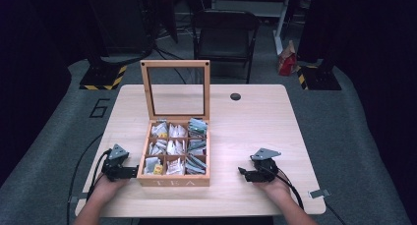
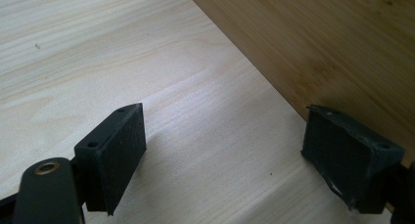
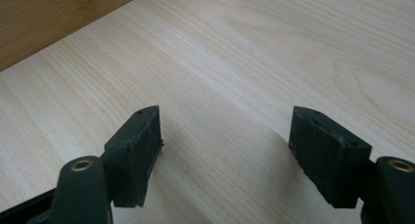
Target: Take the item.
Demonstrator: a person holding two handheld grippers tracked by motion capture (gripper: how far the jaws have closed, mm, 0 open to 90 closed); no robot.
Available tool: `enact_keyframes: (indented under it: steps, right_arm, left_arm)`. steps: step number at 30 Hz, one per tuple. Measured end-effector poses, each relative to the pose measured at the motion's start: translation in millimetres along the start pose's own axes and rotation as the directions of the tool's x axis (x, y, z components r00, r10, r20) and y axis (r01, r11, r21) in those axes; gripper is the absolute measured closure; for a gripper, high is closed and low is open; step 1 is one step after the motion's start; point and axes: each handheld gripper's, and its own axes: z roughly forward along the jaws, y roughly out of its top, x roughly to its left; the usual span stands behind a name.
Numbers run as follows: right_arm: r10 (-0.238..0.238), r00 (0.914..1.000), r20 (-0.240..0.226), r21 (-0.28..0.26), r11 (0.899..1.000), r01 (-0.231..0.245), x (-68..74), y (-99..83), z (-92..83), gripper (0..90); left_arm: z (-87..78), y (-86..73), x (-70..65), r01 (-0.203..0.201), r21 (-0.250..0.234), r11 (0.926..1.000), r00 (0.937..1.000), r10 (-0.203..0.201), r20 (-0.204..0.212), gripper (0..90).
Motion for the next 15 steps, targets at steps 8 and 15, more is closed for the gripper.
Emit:
enact_keyframes:
  steps: [8, 15]
  right_arm:
    - [0.006, 1.0, 0.001, -0.001, 1.0, -0.006, 0.6, 0.1, 0.0, 27.4]
    - [0.009, 1.0, 0.002, -0.001, 1.0, -0.009, 0.5, 0.3, -0.4, 28.5]
  left_arm:
    - [0.0, 0.0, 0.0, 0.0, 0.0, 1.0, 1.0, 0.0, 0.0, 15.8]
    - [0.0, 0.0, 0.0, 0.0, 0.0, 1.0, 1.0, 0.0, 0.0, 15.8]
